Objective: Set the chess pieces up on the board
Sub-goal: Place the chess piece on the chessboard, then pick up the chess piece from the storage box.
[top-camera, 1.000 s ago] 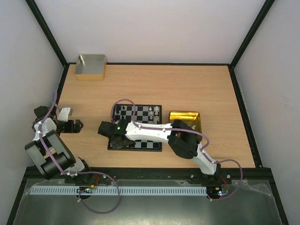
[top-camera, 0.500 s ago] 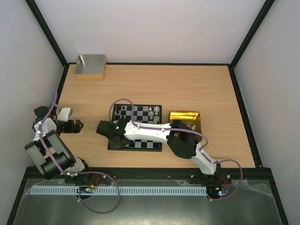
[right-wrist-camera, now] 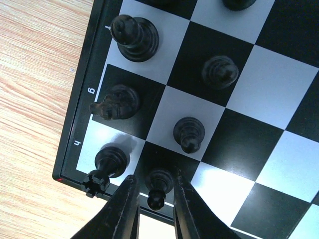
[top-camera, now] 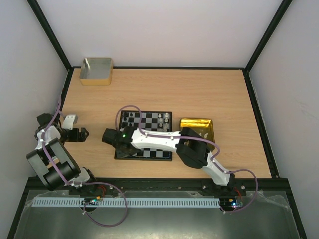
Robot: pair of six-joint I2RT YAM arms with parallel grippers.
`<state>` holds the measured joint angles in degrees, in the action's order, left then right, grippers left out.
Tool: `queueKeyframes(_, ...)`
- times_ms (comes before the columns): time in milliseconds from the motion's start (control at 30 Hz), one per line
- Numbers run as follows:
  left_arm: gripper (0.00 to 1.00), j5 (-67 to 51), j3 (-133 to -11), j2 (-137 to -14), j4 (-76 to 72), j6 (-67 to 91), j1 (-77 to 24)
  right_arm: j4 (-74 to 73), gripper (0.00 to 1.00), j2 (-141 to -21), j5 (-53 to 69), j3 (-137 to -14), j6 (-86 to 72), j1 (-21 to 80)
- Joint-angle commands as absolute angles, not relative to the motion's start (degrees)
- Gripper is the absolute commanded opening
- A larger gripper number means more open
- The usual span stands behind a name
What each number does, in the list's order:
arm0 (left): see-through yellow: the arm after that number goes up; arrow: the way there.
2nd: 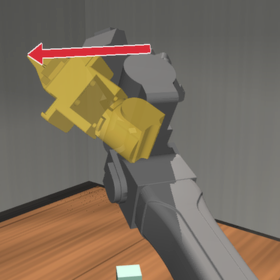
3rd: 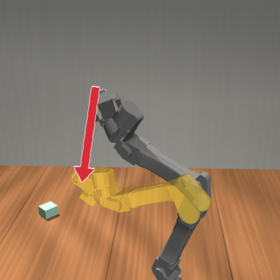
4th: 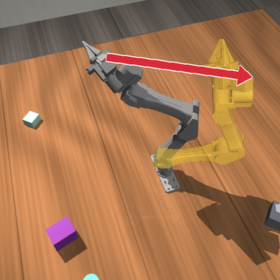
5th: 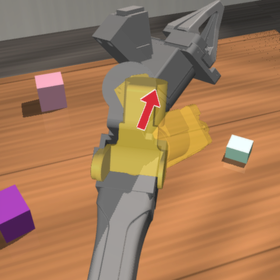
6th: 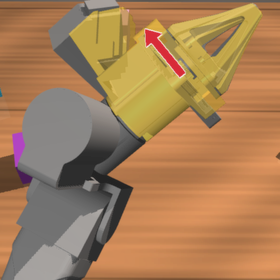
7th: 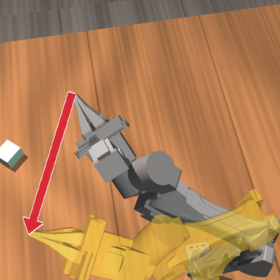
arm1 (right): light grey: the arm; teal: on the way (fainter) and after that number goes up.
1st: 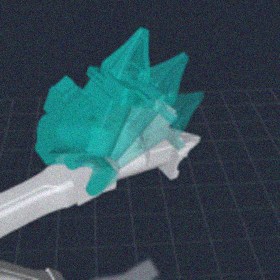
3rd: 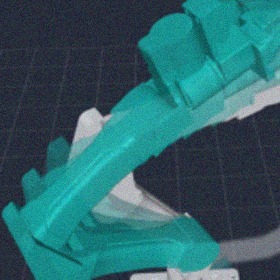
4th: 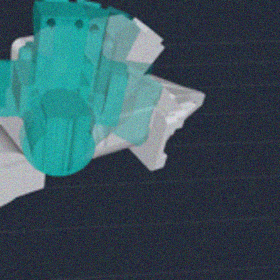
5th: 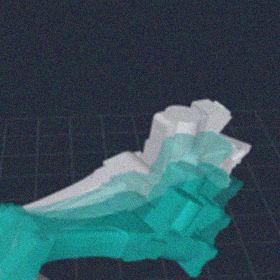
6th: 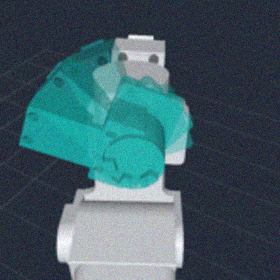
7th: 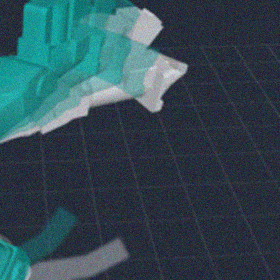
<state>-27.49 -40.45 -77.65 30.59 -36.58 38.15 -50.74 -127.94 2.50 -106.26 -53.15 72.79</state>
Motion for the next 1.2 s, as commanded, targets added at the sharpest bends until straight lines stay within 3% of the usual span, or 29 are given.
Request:
queueKeyframes(0, 0.99, -28.9, -40.0, -77.9, 30.8, -36.6, 38.1, -54.1, 0.2, -125.5, 0.1, -107.8, -53.3, 73.2)
queueKeyframes(267, 0.99, -28.7, -40.2, -77.1, 31.4, -36.7, 38.1, -58.3, 0.24, -118.6, -5.1, -107.3, -54.6, 73.1)
queueKeyframes(433, 0.99, -28.4, -41.0, -76.3, 32.5, -37.1, 38.1, -60.4, 0.24, -109.3, -9.8, -100.1, -55.2, 70.3)
queueKeyframes(733, 0.99, -27.6, -42.5, -75.3, 33.7, -37.0, 36.9, -54.6, 0.24, -85.7, -9.1, -69.9, -52.1, 49.1)
queueKeyframes(1167, 0.99, -25.7, -42.9, -75.2, 32.9, -34.1, 33.2, -44.1, 0.24, -82.6, -0.9, -56.1, -44.2, 29.7)
